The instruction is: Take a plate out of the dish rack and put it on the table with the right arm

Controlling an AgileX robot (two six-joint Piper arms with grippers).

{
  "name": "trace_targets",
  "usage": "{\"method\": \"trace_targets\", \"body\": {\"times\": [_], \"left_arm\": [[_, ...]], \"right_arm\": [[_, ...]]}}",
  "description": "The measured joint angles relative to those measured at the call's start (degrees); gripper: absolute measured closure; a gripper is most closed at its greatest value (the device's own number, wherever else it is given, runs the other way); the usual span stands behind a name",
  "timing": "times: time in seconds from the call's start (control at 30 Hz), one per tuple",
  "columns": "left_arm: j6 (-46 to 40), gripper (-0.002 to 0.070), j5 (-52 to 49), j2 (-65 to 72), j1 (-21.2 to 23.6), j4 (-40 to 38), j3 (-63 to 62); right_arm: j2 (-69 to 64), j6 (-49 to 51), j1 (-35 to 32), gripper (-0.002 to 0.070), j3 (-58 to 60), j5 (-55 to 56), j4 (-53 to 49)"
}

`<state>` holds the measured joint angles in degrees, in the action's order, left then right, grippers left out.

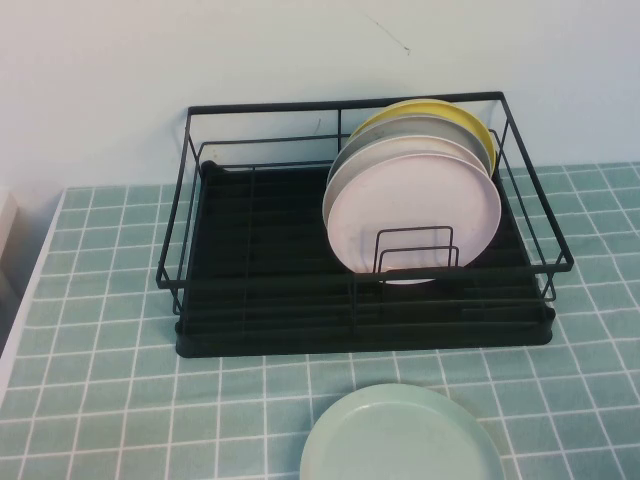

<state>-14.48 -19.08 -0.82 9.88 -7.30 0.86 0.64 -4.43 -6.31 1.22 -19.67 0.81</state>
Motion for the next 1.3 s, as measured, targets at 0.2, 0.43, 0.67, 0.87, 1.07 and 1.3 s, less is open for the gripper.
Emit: {"method": "trace_targets", "body": {"times": [0.2, 0.43, 0.67, 0.87, 1.07, 1.3], "left_arm": [[0.0, 0.0678, 0.0, 0.0, 0.0, 0.0, 0.0], [0.0, 0.0678, 0.0, 0.0, 0.0, 0.0, 0.0], [0.0, 0.0678, 0.0, 0.0, 0.0, 0.0, 0.0], [0.0, 0.0678, 0.0, 0.0, 0.0, 0.0, 0.0], [0.0, 0.0678, 0.0, 0.0, 0.0, 0.0, 0.0], [0.0, 0.0678, 0.0, 0.0, 0.0, 0.0, 0.0]], "right_arm": [[0.0, 0.0, 0.0, 0.0678, 0.0, 0.0, 0.0], [0.0, 0.0, 0.0, 0.0678, 0.0, 0.0, 0.0], [0.0, 0.0, 0.0, 0.0678, 0.0, 0.0, 0.1], [0.0, 0.0, 0.0, 0.0678, 0.0, 0.0, 8.5], [0.0, 0.6, 0.0, 0.0678, 0.4, -0.7, 38.9], [0.0, -1.0, 0.0, 0.0678, 0.4, 0.4, 52.4]]}}
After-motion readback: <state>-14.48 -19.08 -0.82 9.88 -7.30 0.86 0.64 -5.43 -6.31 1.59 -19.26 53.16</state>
